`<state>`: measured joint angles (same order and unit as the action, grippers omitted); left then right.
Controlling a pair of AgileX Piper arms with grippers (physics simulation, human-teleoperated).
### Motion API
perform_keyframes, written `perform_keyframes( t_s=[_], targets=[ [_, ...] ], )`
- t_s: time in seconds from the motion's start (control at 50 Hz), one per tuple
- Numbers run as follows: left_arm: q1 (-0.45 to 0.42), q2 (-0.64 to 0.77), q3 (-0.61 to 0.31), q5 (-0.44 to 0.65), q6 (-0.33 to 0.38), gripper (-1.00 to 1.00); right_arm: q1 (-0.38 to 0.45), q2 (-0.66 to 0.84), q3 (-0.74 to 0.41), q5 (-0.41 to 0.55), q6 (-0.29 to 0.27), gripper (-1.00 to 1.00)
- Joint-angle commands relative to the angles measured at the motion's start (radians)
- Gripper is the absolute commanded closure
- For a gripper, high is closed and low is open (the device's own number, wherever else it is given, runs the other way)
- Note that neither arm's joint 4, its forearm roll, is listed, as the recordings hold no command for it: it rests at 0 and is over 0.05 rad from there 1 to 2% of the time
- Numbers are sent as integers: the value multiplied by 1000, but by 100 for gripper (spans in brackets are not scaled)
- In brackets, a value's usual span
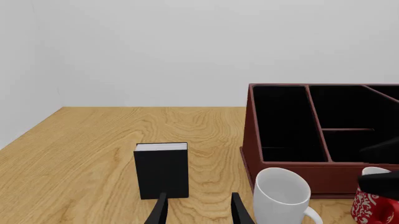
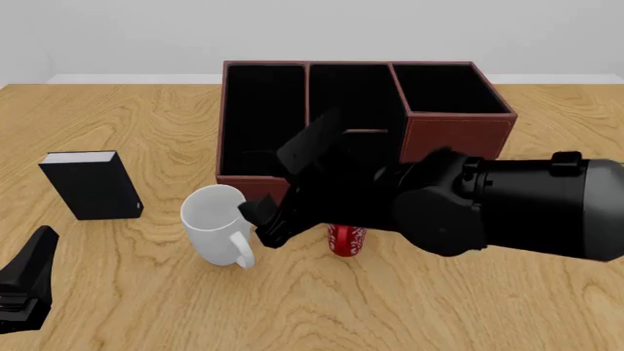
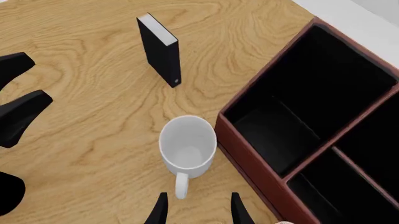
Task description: Pick up the white mug and place it to the right of the caddy.
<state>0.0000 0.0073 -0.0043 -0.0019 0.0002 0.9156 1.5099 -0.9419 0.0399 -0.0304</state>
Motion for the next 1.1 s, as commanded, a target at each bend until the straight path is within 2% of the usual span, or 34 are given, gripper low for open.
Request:
perform_keyframes(
  t_s=[0.02, 0.3, 0.74, 1.1],
  targets=[
    [0, 0, 0, 0, 0, -100, -4, 41, 18, -49, 35, -100],
    [0, 0, 0, 0, 0, -100, 32, 138, -34, -77, 57, -100],
    [0, 0, 0, 0, 0, -100, 17, 195, -8, -123, 93, -100],
    [0, 0, 0, 0, 0, -100, 52, 266, -19, -151, 124, -100]
  ],
)
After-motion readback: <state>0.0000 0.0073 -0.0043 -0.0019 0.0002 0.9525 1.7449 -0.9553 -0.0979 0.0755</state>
